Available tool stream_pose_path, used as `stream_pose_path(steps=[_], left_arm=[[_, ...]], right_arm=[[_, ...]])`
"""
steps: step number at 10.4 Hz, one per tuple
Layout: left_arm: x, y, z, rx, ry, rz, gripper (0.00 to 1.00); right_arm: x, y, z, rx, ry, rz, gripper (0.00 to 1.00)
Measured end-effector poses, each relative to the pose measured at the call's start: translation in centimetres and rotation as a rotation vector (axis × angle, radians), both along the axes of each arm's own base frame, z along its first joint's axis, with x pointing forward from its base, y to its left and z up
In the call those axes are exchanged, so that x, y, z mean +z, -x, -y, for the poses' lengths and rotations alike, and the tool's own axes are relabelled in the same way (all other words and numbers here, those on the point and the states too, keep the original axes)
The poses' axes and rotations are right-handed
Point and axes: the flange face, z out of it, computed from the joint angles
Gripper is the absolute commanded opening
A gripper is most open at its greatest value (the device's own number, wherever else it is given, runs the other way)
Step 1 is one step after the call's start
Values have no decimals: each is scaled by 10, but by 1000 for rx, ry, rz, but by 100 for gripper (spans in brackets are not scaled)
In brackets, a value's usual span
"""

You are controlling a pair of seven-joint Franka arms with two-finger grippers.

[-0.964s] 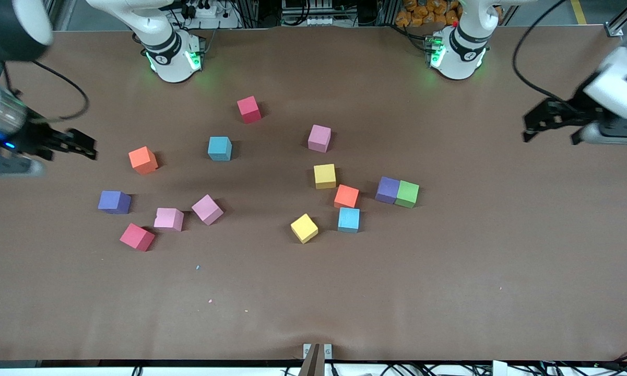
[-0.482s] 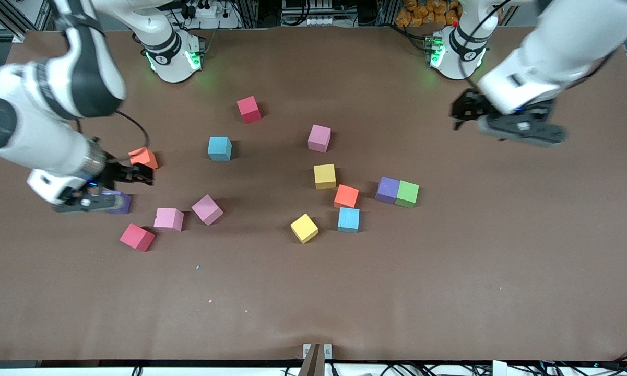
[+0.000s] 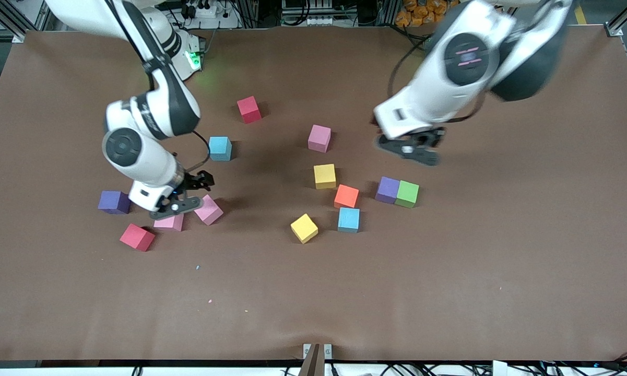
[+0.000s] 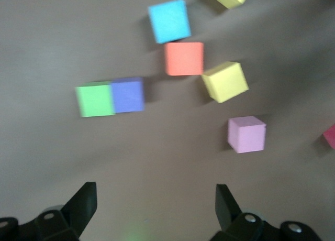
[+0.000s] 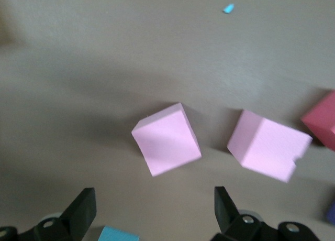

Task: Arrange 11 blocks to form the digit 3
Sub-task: 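Grasp the pink cube with the right gripper while the left gripper grasps lavender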

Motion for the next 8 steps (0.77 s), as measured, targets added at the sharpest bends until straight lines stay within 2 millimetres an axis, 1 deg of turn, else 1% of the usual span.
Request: stream_pose_path(steps=[1, 2, 3, 5, 8], left_arm=[[-18, 12, 20, 2, -1, -4, 100], [-33, 19, 30, 9, -7, -12, 100], [-40, 20, 31, 19, -14, -19, 100], [-42, 16, 25, 37, -21, -20, 100], [-50, 5, 24, 49, -49, 46, 100]], right_arm=[[-15, -3, -1, 27, -3, 7, 100], [-29, -5, -2, 51, -6, 19, 100], [-40, -7, -4, 78, -9, 29, 100], [-59, -7, -10, 113, -11, 35, 100], [-76, -2, -11, 125, -9, 37, 100]])
